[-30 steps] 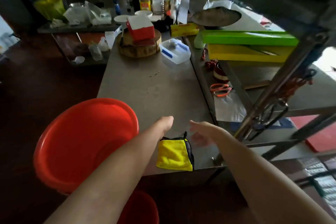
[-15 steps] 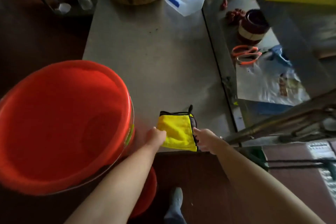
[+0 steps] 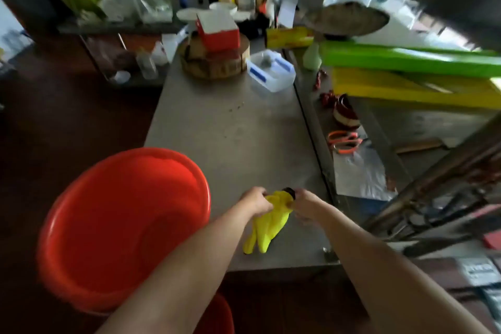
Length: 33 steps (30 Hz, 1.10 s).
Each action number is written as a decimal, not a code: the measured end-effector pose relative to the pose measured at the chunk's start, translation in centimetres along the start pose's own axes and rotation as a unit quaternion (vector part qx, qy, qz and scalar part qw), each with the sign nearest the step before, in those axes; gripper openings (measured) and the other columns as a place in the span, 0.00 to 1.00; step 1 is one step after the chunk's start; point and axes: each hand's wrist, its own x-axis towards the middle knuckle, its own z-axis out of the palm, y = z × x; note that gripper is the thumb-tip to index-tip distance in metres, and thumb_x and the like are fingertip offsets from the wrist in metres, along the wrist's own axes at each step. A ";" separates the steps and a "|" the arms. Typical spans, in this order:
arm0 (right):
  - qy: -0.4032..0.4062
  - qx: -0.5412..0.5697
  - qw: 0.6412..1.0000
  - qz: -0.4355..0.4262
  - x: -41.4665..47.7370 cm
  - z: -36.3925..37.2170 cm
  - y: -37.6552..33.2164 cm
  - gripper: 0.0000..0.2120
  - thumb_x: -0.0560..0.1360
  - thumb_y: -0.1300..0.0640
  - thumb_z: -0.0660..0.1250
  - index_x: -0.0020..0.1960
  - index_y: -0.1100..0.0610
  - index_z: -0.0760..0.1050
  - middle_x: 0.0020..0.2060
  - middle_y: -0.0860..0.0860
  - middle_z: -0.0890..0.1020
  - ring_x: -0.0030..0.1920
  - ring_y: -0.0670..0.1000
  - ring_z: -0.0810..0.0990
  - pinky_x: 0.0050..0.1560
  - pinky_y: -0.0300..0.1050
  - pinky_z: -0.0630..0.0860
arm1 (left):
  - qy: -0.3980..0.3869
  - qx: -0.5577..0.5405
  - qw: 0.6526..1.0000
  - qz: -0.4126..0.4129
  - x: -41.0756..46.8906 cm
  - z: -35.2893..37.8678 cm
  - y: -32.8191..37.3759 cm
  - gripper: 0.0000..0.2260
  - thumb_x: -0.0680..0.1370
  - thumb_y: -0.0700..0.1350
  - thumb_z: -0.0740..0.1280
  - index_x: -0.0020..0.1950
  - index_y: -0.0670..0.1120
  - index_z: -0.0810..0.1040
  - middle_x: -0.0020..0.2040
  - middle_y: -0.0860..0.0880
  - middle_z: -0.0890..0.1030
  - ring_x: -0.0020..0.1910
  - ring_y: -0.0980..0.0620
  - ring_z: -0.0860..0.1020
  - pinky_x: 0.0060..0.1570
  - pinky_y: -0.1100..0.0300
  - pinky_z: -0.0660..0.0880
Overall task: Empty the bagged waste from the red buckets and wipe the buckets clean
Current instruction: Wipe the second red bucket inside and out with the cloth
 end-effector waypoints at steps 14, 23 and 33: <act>0.122 -0.263 0.926 -0.243 -12.8 -11.4 -19.4 0.17 0.72 0.44 0.75 0.57 0.50 0.78 0.49 0.44 0.78 0.53 0.51 0.78 0.47 0.43 0.71 | 0.065 0.008 0.976 0.210 -13.4 -22.6 6.2 0.21 0.75 0.38 0.71 0.68 0.48 0.77 0.58 0.46 0.81 0.53 0.47 0.80 0.44 0.53 0.79; 0.152 -0.184 0.936 -0.261 -17.9 -3.0 -26.4 0.09 0.73 0.49 0.76 0.42 0.51 0.77 0.38 0.47 0.79 0.39 0.45 0.76 0.38 0.40 0.70 | 0.161 0.014 0.950 0.268 -17.0 -28.1 -4.8 0.12 0.74 0.45 0.75 0.57 0.49 0.83 0.52 0.48 0.84 0.51 0.49 0.82 0.51 0.52 0.81; 0.182 -0.184 0.931 -0.258 -19.0 6.3 -30.8 0.09 0.75 0.53 0.73 0.47 0.55 0.75 0.45 0.52 0.78 0.47 0.51 0.76 0.46 0.44 0.70 | 0.187 0.029 0.941 0.282 -20.2 -30.6 -16.5 0.18 0.77 0.50 0.73 0.66 0.50 0.78 0.60 0.48 0.82 0.57 0.49 0.80 0.53 0.56 0.76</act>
